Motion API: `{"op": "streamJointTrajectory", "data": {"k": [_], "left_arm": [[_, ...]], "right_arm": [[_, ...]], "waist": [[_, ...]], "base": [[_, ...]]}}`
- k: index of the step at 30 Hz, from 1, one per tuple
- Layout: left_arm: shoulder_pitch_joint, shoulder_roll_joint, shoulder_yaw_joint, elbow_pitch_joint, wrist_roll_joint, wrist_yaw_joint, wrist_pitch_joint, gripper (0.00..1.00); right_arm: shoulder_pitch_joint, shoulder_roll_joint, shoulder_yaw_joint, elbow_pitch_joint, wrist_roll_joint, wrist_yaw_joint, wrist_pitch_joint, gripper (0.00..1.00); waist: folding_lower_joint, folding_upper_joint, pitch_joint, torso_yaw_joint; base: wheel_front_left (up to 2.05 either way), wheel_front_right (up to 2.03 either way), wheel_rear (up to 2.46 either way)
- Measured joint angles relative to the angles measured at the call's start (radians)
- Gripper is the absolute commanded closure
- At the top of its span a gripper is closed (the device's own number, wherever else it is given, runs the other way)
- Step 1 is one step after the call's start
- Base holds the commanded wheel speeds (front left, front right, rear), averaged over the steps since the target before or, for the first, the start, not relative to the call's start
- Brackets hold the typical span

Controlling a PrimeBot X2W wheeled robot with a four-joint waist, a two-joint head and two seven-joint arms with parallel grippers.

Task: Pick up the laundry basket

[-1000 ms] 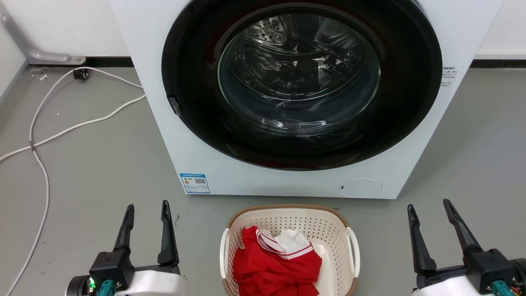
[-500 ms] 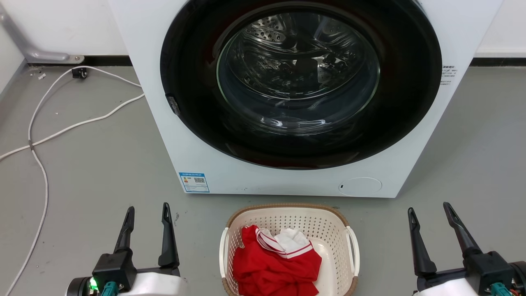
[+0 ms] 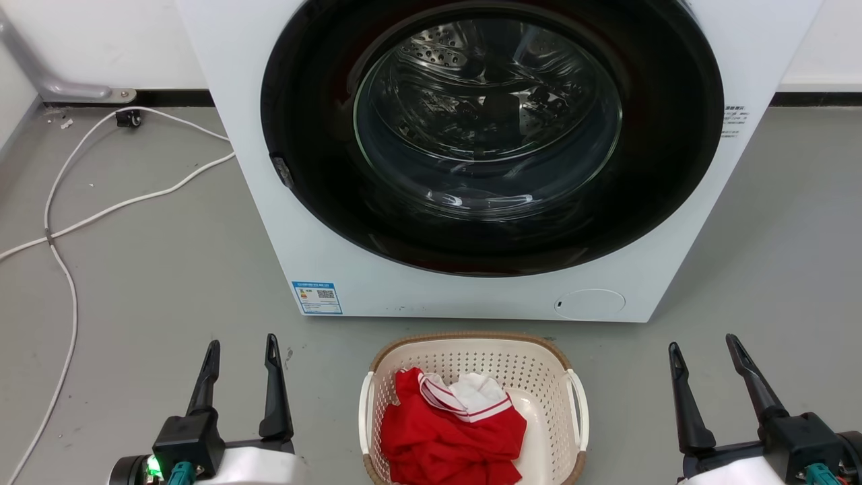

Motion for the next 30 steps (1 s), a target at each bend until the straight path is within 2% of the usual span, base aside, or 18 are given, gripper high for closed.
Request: {"op": "streamJointTrajectory", "data": {"k": [10, 16, 22, 30], "left_arm": [[-0.003, 0.0, -0.005, 0.023, 0.007, 0.002, 0.0, 0.0], [-0.057, 0.0, -0.018, 0.096, 0.018, -0.029, 0.0, 0.0], [-0.152, 0.0, -0.022, 0.243, 0.025, -0.078, 0.0, 0.0], [-0.312, 0.008, -0.024, 0.483, 0.057, -0.136, 0.0, 0.0]], "right_arm": [[-0.003, 0.0, 0.0, 0.004, -0.002, 0.0, 0.0, 0.0], [-0.049, 0.0, 0.002, 0.037, -0.018, 0.0, 0.0, 0.0], [-0.125, -0.001, 0.018, 0.154, -0.046, 0.0, 0.0, 0.0], [-0.27, 0.0, 0.043, 0.376, -0.095, 0.0, 0.0, 0.0]], "waist": [[0.0, 0.0, 0.01, 0.0], [0.0, 0.0, 0.04, -0.003], [0.0001, 0.0, 0.094, -0.006], [0.0001, 0.0, 0.202, -0.017]], "base": [[0.0, 0.0, 0.0], [0.0, 0.0, 0.0], [0.0, 0.0, 0.0], [0.0, 0.0, 0.0]]}}
